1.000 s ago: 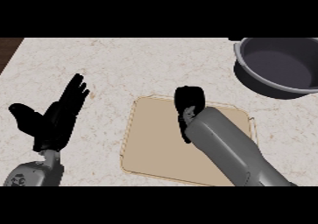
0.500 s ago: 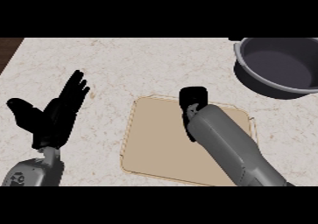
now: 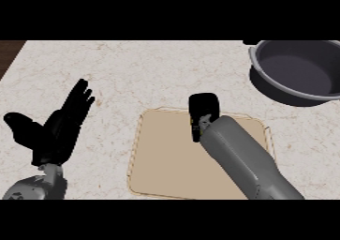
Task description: Pick the lemon from the tray and place it in the pot
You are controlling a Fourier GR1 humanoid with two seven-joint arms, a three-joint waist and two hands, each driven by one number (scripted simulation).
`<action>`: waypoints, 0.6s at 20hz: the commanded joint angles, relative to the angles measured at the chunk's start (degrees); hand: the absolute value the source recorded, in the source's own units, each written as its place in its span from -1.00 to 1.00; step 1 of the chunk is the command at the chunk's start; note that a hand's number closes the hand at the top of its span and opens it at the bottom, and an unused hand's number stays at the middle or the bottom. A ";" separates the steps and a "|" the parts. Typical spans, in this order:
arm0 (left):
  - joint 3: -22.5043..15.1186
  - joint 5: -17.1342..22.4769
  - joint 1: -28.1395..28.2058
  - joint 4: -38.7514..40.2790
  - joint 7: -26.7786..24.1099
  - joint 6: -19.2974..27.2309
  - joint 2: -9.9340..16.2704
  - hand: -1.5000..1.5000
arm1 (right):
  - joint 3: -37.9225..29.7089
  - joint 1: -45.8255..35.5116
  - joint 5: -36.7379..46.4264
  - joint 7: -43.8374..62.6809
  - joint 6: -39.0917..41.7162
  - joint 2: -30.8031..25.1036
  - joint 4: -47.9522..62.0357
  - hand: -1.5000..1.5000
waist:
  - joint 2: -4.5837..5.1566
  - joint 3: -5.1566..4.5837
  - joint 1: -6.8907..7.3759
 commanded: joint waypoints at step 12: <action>3.13 0.05 3.82 -0.15 -2.46 0.16 0.11 0.00 | -28.07 16.39 -9.44 -25.38 -15.32 -35.29 -2.52 1.00 | 0.20 0.49 -4.99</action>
